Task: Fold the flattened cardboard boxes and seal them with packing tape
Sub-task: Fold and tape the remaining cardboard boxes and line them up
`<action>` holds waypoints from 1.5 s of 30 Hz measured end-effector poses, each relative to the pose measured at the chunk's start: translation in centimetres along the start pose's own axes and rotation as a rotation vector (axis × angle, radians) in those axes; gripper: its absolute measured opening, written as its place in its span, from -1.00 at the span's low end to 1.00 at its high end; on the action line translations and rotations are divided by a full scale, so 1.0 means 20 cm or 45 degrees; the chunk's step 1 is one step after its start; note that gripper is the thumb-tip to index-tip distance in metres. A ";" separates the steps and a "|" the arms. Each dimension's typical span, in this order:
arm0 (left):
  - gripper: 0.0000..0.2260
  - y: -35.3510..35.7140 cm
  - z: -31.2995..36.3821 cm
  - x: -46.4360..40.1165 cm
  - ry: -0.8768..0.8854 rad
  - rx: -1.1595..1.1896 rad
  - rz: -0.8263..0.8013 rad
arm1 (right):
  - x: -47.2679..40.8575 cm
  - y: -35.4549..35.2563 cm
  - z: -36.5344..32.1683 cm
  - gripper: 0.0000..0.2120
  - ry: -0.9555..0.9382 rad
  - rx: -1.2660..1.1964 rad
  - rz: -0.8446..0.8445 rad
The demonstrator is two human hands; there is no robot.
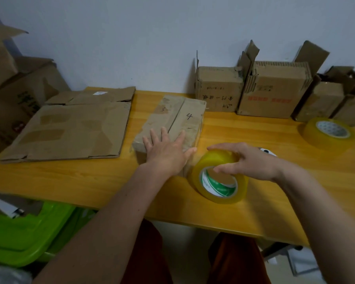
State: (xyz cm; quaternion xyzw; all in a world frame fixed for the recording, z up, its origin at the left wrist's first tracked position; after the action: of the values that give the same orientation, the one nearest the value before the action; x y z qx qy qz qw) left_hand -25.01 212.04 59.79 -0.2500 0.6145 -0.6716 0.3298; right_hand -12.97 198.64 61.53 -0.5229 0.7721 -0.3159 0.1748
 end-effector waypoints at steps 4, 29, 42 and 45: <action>-0.38 0.00 0.00 0.00 0.017 -0.013 -0.011 | -0.03 -0.01 0.00 -0.40 0.076 0.175 -0.147; -0.03 0.01 -0.11 0.14 0.127 0.104 0.131 | -0.10 -0.21 0.60 -0.91 0.352 -0.148 0.839; -0.20 0.02 0.02 -0.07 0.496 0.196 -0.044 | -0.07 -0.01 0.02 -0.93 -0.006 -0.556 0.614; -0.22 0.03 0.10 -0.18 0.647 0.240 -0.067 | -0.02 0.04 0.08 -0.90 0.014 -0.484 0.551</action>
State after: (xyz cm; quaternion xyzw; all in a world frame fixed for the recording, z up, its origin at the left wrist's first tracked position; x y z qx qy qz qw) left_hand -21.18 213.44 59.72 -0.0574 0.6057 -0.7754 0.1693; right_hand -12.43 198.74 59.88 -0.3678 0.9120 -0.1236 0.1329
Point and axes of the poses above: each hand's wrist, its own x-axis away from the middle knuckle, its own y-axis out of the palm, z = x × y, the point moved 6 cm from there along -x, towards the middle knuckle, and after that the axes turned 13 degrees about z, right-handed, at the moved point
